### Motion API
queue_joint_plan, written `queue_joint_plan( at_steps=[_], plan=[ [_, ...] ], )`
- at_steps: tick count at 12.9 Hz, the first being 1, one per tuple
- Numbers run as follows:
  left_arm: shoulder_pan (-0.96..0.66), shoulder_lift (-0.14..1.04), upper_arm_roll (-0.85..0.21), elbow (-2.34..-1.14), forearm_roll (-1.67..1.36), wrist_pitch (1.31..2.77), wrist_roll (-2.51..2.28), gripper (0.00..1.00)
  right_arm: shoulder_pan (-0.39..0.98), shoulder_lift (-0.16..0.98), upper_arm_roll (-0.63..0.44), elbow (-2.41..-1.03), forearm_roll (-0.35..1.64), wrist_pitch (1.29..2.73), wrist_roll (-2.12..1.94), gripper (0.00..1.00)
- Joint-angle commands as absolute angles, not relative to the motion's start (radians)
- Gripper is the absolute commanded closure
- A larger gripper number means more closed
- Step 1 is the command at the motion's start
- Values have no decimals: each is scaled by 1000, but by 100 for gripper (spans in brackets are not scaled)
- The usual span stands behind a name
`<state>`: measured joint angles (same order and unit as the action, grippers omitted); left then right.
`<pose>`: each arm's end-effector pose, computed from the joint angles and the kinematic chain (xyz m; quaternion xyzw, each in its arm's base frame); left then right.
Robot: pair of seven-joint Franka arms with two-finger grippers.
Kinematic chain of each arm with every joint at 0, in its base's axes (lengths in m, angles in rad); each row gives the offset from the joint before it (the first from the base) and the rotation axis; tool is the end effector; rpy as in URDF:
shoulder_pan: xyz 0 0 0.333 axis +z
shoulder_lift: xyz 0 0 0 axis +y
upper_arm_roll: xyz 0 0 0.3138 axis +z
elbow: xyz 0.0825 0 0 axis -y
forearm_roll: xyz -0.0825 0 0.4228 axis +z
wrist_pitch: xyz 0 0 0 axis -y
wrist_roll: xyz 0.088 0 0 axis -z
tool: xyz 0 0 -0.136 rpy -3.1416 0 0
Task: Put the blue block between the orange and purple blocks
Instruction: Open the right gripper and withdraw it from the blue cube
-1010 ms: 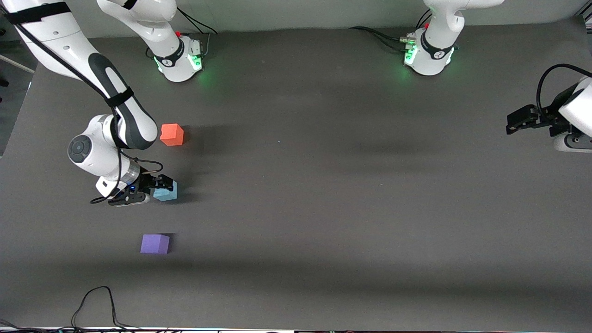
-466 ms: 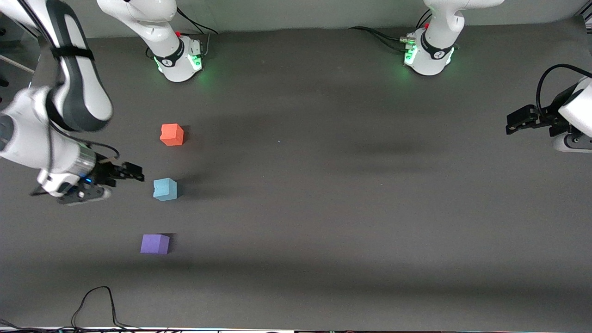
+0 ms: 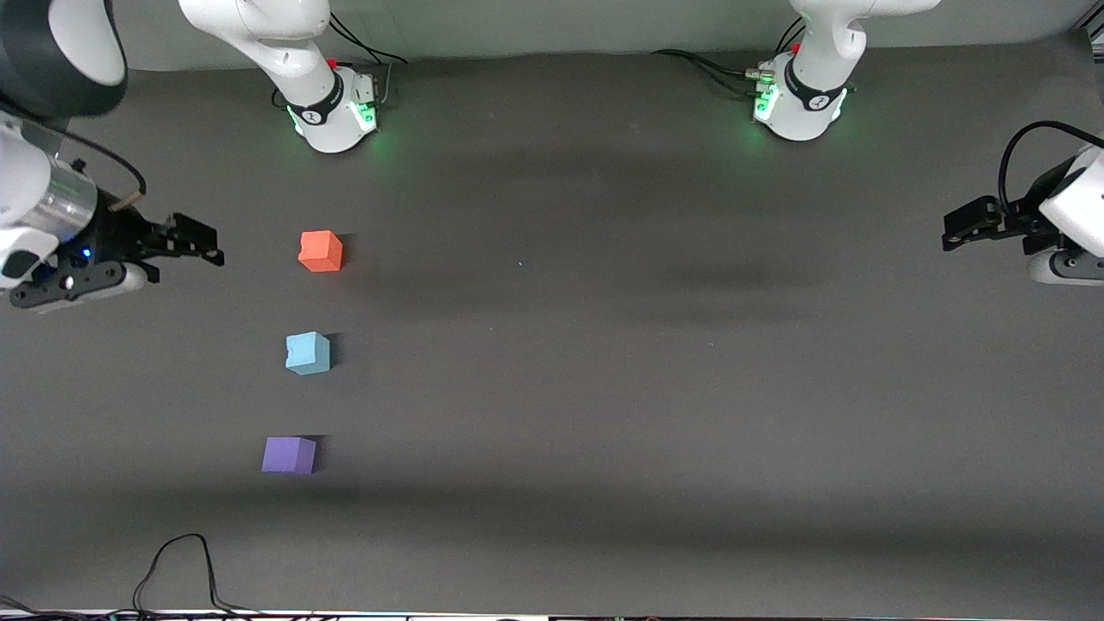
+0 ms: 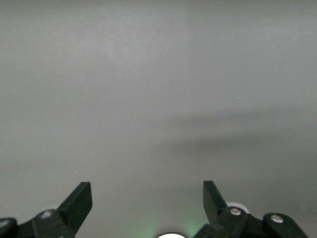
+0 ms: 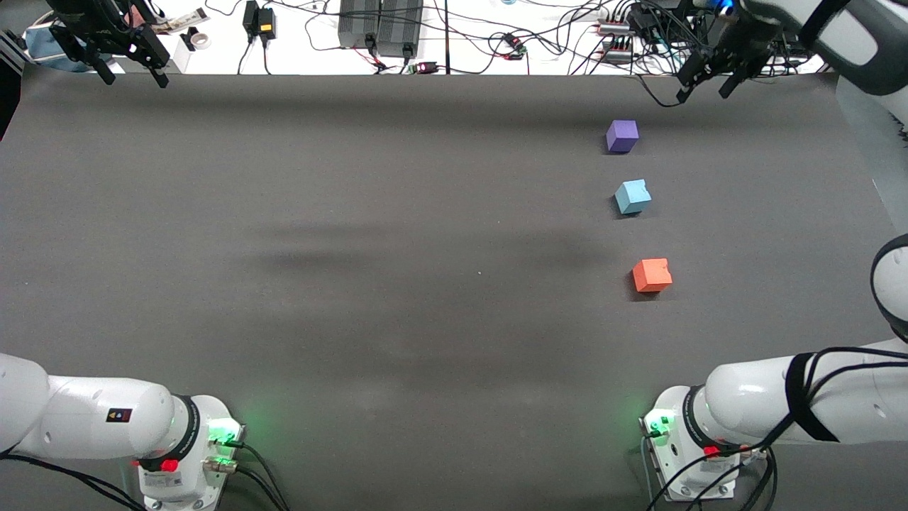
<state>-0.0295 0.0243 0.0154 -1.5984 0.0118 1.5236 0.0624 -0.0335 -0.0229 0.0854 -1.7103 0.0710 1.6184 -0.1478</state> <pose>0.5907 -0.0068 0.5611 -0.9980 0.0382 0.0497 0.0049 0.5820 0.0400 0.5399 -0.9941 -0.0966 0.0328 0.0360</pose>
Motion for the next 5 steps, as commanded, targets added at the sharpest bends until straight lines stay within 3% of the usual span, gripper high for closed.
queue_joint_plan(
  at_steps=[1,5],
  plan=[
    [-38,11,21,-1609,14,1525,66,0,84,-5,-24,-1652,69,1557,-114,0],
    [-37,12,21,-1611,14,1526,66,0,92,-11,-23,-1654,69,1557,-61,0]
  ],
)
